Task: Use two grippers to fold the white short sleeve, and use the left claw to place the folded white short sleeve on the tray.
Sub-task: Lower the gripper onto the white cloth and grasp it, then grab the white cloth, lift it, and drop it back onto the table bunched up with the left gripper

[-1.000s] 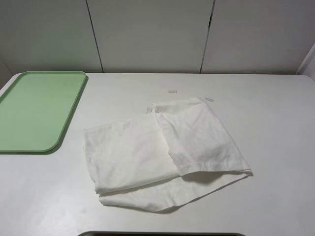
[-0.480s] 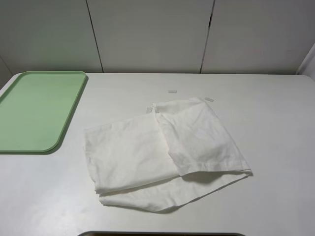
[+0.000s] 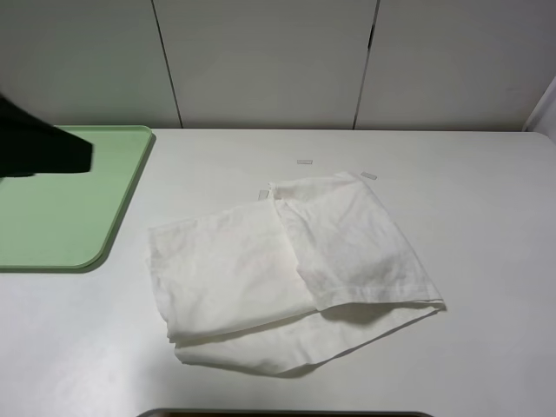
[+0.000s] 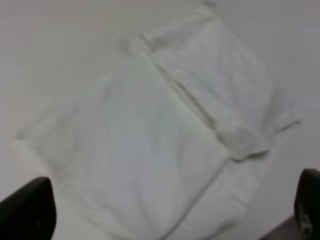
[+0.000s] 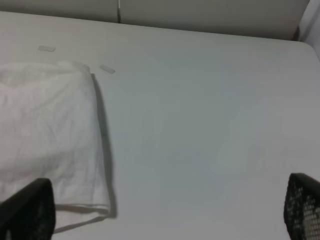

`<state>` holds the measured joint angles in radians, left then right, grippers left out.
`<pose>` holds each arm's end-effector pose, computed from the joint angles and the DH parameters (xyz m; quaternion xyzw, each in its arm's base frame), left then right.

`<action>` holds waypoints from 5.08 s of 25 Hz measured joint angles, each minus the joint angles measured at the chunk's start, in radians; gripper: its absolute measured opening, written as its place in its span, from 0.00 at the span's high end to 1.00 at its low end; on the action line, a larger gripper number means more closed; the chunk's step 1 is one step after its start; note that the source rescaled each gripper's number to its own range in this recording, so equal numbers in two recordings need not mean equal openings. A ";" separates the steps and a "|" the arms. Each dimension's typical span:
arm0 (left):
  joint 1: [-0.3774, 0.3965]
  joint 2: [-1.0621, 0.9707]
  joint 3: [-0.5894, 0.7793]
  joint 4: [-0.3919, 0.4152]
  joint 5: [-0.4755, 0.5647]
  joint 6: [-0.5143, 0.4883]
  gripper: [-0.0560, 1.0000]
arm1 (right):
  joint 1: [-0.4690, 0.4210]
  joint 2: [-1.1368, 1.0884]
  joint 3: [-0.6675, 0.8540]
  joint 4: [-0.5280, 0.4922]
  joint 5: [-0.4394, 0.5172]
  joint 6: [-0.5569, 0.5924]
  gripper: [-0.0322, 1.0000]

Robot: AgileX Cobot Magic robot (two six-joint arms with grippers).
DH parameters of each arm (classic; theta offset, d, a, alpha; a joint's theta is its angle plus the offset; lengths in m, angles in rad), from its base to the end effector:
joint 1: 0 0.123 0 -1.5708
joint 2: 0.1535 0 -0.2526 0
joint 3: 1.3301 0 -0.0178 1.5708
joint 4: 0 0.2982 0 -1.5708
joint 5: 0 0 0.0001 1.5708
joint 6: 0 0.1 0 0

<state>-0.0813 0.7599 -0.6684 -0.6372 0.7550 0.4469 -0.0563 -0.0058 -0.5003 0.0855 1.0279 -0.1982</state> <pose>0.2124 -0.0583 0.2840 0.1072 0.8749 -0.2143 0.4208 0.0782 0.0029 0.2997 -0.0608 0.8400 -0.0258 0.5386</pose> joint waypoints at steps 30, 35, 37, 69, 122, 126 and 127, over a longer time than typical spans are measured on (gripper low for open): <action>-0.023 0.660 0.408 -0.985 -0.218 0.990 0.05 | 0.000 0.000 0.000 0.000 0.000 0.000 0.00; -0.023 0.676 0.432 -1.001 -0.228 1.009 0.05 | 0.000 0.000 0.000 0.000 0.000 0.000 0.00; -0.023 0.703 0.433 -1.006 -0.228 1.011 0.05 | 0.000 0.000 0.000 0.000 0.000 0.000 0.00; -0.116 1.212 0.150 -1.031 -0.195 1.076 0.90 | 0.000 0.000 0.000 0.000 0.000 0.000 0.00; -0.473 1.121 -0.371 -0.401 -0.305 0.410 0.91 | 0.000 0.000 0.000 0.000 0.000 0.000 0.00; -0.494 1.131 -0.391 -0.456 -0.318 0.523 0.91 | 0.000 0.000 0.000 0.000 0.000 0.000 0.00; -0.500 1.132 -0.393 -0.474 -0.319 0.554 0.89 | 0.000 0.000 0.000 0.000 0.000 0.000 0.00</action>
<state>-0.5817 1.8919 -1.0615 -1.1111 0.4359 1.0014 -0.0563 -0.0058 -0.5003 0.0855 1.0279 -0.1982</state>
